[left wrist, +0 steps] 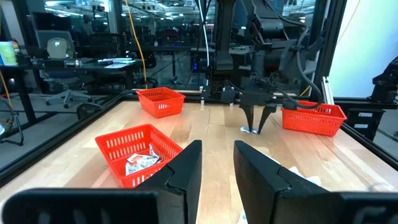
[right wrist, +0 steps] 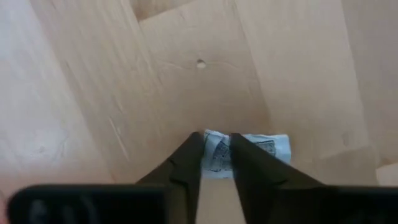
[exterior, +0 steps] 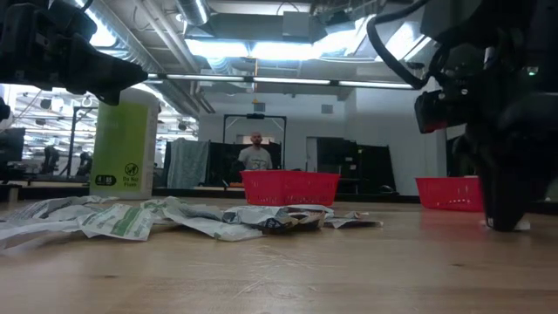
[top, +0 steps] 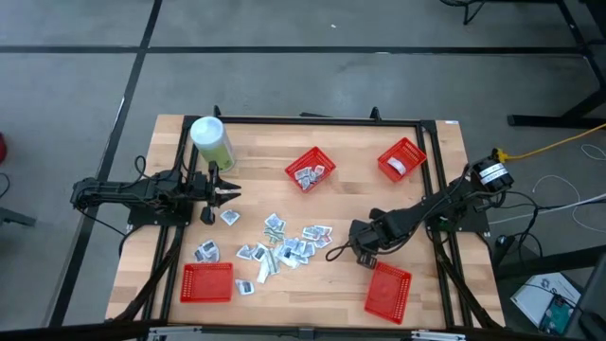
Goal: Pick & Place First Aid Supplies
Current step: Put the orange ointment pack into the red container
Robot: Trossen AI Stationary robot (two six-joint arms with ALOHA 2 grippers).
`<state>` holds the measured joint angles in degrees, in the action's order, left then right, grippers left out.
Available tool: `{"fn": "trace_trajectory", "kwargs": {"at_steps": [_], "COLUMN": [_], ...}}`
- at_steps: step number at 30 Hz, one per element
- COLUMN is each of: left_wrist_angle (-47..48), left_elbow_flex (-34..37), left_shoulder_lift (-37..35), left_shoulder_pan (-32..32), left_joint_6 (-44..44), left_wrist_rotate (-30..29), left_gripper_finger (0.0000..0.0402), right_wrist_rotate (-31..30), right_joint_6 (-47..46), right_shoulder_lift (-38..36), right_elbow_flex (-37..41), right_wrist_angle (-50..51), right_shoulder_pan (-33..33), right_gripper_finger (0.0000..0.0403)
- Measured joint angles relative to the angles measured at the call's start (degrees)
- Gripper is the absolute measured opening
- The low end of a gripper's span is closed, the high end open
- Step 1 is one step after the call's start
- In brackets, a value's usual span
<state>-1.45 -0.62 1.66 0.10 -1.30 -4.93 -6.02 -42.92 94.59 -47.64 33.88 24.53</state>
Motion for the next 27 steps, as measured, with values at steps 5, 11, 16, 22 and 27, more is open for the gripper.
{"fn": "trace_trajectory", "kwargs": {"at_steps": [5, 11, 16, 22, 27], "left_wrist_angle": [0.0, 0.0, 0.0, 0.0, 0.0], "left_elbow_flex": [0.0, 0.0, 0.0, 0.0, 0.0], "left_shoulder_lift": [0.0, 0.0, 0.0, 0.0, 0.0], "left_shoulder_pan": [0.0, 0.0, 0.0, 0.0, 0.0], "left_joint_6": [0.0, 0.0, 0.0, 0.0, 0.0], "left_wrist_rotate": [0.0, 0.0, 0.0, 0.0, 0.0], "left_gripper_finger": [0.0088, 0.0088, 0.0088, 0.0088, 0.0088], "right_wrist_rotate": [0.3, -4.0, -8.5, -16.7, -23.7], "right_joint_6": [0.3, 2.1, 2.6, 6.6, 11.9], "right_shoulder_lift": [0.1, 0.2, 0.3, 0.6, 0.6], "right_elbow_flex": [0.1, 0.3, 0.2, 0.3, 0.3], "right_wrist_angle": [-1.0, -4.6, -8.0, -14.3, -20.8], "right_shoulder_pan": [0.0, -0.2, -1.3, -3.2, -6.1], "right_gripper_finger": [0.0015, 0.0019, 0.0013, 0.0008, 0.0016]}}
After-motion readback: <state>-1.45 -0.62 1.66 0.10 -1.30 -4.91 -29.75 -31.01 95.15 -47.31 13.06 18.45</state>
